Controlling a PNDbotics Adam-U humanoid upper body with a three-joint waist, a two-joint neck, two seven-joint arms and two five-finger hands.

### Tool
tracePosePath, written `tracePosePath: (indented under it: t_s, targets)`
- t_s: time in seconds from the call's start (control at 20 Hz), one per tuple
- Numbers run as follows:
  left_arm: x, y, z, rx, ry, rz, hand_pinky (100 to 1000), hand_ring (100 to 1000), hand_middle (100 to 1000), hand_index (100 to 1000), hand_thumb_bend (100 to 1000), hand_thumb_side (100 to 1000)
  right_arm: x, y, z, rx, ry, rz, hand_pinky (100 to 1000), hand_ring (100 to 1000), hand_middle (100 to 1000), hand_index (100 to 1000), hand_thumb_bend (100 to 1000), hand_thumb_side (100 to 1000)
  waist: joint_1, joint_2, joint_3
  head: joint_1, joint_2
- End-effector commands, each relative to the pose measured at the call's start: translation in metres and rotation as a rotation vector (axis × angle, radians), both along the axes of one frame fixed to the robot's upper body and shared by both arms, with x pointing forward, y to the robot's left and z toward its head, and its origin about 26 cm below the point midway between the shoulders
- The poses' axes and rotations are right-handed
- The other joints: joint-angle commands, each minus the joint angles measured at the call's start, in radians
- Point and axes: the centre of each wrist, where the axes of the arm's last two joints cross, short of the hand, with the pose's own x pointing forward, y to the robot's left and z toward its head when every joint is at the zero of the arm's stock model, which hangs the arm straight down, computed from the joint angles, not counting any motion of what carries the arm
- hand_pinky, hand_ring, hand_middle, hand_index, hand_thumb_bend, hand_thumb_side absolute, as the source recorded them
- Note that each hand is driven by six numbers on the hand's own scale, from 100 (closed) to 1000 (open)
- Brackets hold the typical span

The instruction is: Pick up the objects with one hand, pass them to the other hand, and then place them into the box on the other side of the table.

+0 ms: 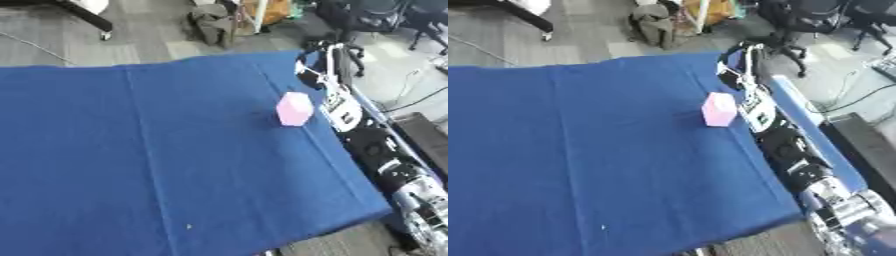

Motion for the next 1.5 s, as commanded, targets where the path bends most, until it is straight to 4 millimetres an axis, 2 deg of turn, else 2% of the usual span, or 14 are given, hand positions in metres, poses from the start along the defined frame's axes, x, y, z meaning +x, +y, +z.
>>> tracePosePath:
  t_s: [0.05,0.1,0.15,0.2,0.25,0.3,0.4,0.7,1.15,1.3,1.5]
  targets:
    - [0.000,0.002,0.004,0.002,-0.015,0.007,728,731,613,726,825,707,-0.001,0.000,0.022,-0.064,-0.024,0.025,469,481,263,289,100,100,0.004,-0.021,-0.003,-0.007,0.001]
    - [0.000,0.002,0.003,0.003,-0.014,0.007,728,732,613,726,826,707,-0.002,-0.002,0.020,-0.069,-0.003,0.018,564,579,409,415,100,124,0.003,-0.022,-0.003,-0.008,0.001]
    - [0.000,0.002,0.004,0.004,-0.016,0.007,728,732,613,726,826,707,-0.002,-0.005,0.017,-0.076,0.036,0.010,690,737,593,590,205,307,0.003,-0.021,-0.002,-0.010,-0.001]
    - [0.000,0.002,0.004,0.006,-0.017,0.006,728,732,613,726,825,708,-0.002,-0.009,0.014,-0.091,0.085,0.004,779,826,718,710,308,426,0.002,-0.020,0.000,-0.012,-0.003]
    - [0.000,0.003,0.005,0.007,-0.019,0.007,728,732,613,726,825,709,-0.002,-0.013,0.011,-0.105,0.140,-0.005,860,892,795,793,377,504,0.002,-0.018,0.001,-0.013,-0.005]
    - [0.000,0.003,0.005,0.009,-0.020,0.007,728,732,614,726,825,709,-0.002,-0.017,0.008,-0.115,0.191,-0.020,907,932,847,838,419,554,0.001,-0.015,0.003,-0.015,-0.006]
    - [0.000,0.002,0.007,0.014,-0.025,0.003,728,732,614,726,824,710,-0.001,-0.026,0.000,-0.114,0.282,-0.072,954,970,896,872,445,597,0.000,-0.010,0.007,-0.019,-0.009]
    - [0.001,0.001,0.012,0.029,-0.039,-0.007,729,733,614,727,822,712,-0.005,-0.049,-0.027,-0.065,0.427,-0.197,980,978,912,891,448,638,-0.005,0.004,0.027,-0.033,-0.014]
    - [0.001,-0.001,0.017,0.037,-0.052,-0.020,728,733,615,727,820,713,-0.012,-0.056,-0.059,0.030,0.554,-0.198,932,946,907,895,402,671,-0.008,0.017,0.043,-0.046,-0.017]
    - [0.001,-0.001,0.017,0.035,-0.053,-0.021,729,733,616,727,819,713,-0.013,-0.055,-0.062,0.071,0.555,-0.178,921,937,900,891,386,701,-0.008,0.017,0.045,-0.043,-0.017]
    - [0.001,-0.001,0.017,0.032,-0.052,-0.020,728,734,616,727,818,713,-0.011,-0.055,-0.052,0.120,0.481,-0.167,921,934,887,879,368,724,-0.007,0.015,0.044,-0.043,-0.013]
